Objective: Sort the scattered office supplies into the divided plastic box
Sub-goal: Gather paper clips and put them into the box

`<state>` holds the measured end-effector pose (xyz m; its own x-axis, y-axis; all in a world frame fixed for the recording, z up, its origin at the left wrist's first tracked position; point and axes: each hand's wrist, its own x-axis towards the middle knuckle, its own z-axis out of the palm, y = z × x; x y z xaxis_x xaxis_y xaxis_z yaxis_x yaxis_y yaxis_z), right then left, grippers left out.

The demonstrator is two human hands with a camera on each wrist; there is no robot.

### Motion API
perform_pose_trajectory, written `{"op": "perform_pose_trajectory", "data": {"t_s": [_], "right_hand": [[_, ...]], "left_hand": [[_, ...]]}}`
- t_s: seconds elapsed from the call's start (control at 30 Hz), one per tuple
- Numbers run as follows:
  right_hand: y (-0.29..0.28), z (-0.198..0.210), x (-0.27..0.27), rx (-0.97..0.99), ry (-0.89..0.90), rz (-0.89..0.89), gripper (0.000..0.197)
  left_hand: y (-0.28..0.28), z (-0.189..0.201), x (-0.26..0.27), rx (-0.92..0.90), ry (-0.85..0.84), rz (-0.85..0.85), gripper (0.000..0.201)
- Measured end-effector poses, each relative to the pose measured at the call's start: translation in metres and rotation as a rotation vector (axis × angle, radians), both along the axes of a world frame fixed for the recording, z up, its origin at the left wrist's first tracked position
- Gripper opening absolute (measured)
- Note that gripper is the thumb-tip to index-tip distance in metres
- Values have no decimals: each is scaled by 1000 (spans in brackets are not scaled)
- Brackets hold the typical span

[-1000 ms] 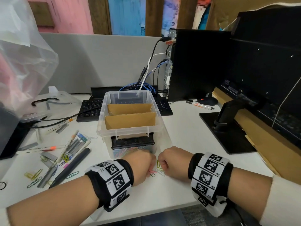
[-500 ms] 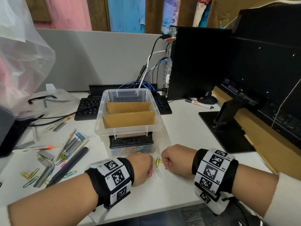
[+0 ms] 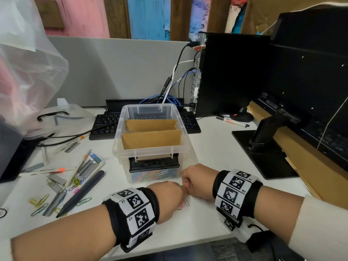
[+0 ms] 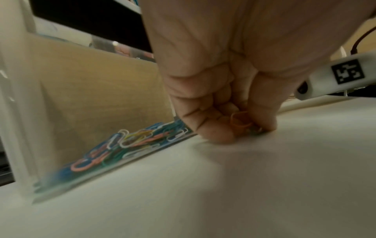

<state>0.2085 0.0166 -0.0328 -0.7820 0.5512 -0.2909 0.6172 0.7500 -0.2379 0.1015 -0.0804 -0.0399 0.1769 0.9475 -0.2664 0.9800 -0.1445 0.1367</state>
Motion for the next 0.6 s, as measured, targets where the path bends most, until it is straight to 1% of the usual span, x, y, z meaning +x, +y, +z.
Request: {"op": "perform_pose_trajectory", "data": {"t_s": [0.1,0.13,0.2,0.27,0.37,0.43,0.53,0.6], "right_hand": [[3,4,5,-25,4,-2,33],[4,5,6,-33,6,-3,33],[5,6,7,-52,28,-11,28],[6,5,9,-80,67,-25,30],[7,4,13,-134,62,-24,32],[8,5,15,-133,31,1,32],[8,8,17,-100,-9,4,22],[8,9,17,-71,-35,15,16]], "left_hand": [[0,-2,1,34,-108,-1,36],[1,-2,2,31,-132,-1,35],[3,0,4,28,-142,-9,30],[8,0,5,21,-143,-6,24],[13,1,5,-41,-80,17,23],[15,1,4,-51,-37,23,21],[11,3,0,-61,26,37,22],[6,4,-5,-78,32,64,22]]}}
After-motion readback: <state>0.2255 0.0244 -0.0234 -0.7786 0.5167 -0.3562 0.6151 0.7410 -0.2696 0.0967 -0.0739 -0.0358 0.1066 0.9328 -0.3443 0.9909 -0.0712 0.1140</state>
